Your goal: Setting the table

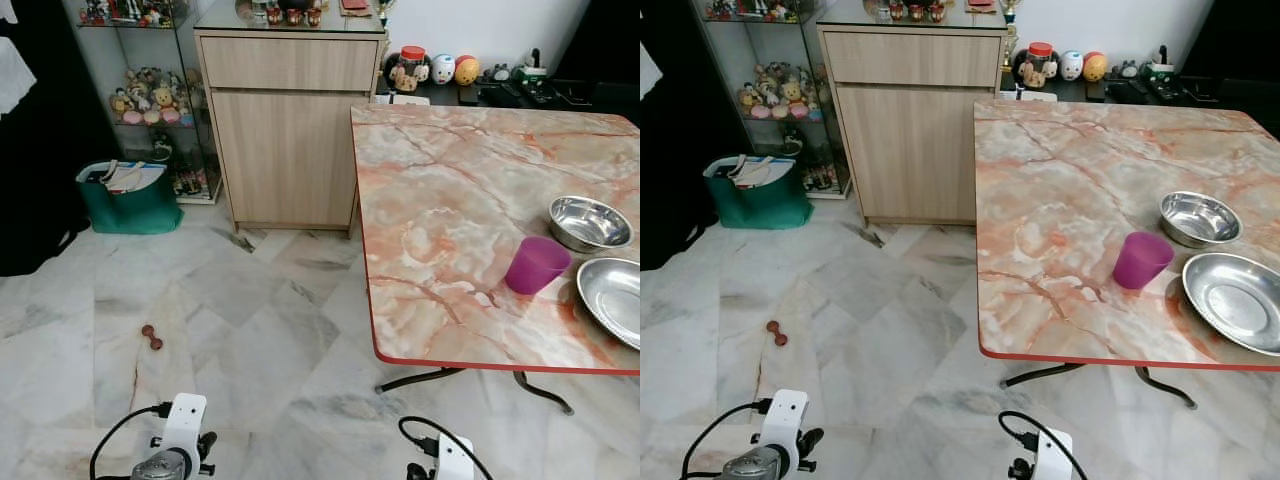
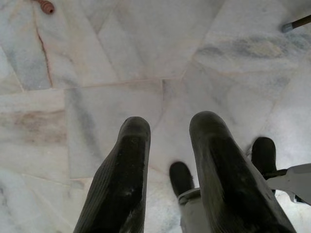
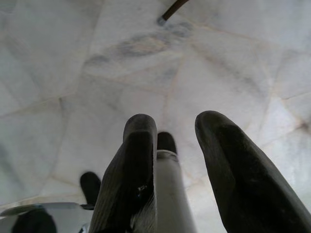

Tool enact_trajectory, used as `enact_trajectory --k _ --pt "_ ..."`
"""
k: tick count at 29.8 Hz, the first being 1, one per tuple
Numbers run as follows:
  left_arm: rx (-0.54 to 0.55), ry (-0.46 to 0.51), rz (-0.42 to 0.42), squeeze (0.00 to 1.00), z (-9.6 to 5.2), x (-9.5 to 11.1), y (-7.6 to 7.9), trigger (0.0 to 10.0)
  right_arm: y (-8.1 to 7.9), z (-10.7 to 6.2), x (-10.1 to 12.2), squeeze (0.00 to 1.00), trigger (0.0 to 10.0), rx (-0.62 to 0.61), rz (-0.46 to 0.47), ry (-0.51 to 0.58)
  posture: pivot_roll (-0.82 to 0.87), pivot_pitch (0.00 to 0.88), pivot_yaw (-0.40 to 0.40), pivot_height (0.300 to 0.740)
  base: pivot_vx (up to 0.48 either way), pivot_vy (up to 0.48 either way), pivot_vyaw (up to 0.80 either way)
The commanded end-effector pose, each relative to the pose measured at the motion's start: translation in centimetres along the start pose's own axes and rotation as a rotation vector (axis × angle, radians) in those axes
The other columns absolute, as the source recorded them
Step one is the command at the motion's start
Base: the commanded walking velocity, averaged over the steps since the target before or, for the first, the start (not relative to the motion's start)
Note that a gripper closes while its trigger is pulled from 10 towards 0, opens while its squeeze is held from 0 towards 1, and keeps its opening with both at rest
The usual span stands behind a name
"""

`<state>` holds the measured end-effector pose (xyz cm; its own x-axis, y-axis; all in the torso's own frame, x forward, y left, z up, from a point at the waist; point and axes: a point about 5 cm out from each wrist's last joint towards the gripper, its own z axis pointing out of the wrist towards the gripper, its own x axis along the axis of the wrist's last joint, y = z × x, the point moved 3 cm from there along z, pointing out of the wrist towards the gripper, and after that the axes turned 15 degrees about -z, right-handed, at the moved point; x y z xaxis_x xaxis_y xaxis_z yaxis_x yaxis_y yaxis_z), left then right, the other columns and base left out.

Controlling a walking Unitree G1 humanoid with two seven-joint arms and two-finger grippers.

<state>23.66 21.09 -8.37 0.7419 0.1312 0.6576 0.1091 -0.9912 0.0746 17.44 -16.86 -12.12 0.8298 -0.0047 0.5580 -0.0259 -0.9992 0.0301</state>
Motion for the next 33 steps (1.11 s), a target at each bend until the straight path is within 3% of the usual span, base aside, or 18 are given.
enact_trajectory --k 1,7,24,33 --pt "-0.016 -0.012 0.031 0.0 0.1 -0.2 0.5 10.0 1.9 -0.2 -0.2 0.0 10.0 -0.031 -0.003 0.005 0.04 0.0 -0.046 0.74 0.0 -0.274 0.0" --pt "-0.029 -0.008 0.035 0.0 0.1 -0.2 0.8 10.0 3.3 -0.4 -0.8 0.0 10.0 -0.046 0.0 -0.012 0.04 0.0 -0.047 0.74 0.0 -0.279 0.0" --pt "-0.052 0.002 0.05 0.0 0.1 0.0 1.2 10.0 1.8 -0.3 -1.3 0.0 10.0 -0.015 0.01 -0.031 0.05 0.0 -0.052 0.74 0.0 -0.33 -0.17" --pt "-0.053 0.004 0.054 0.0 0.1 0.1 1.3 10.0 2.5 -0.4 -1.0 0.0 10.0 -0.025 0.014 -0.021 0.05 0.0 -0.051 0.74 0.0 -0.352 0.0"
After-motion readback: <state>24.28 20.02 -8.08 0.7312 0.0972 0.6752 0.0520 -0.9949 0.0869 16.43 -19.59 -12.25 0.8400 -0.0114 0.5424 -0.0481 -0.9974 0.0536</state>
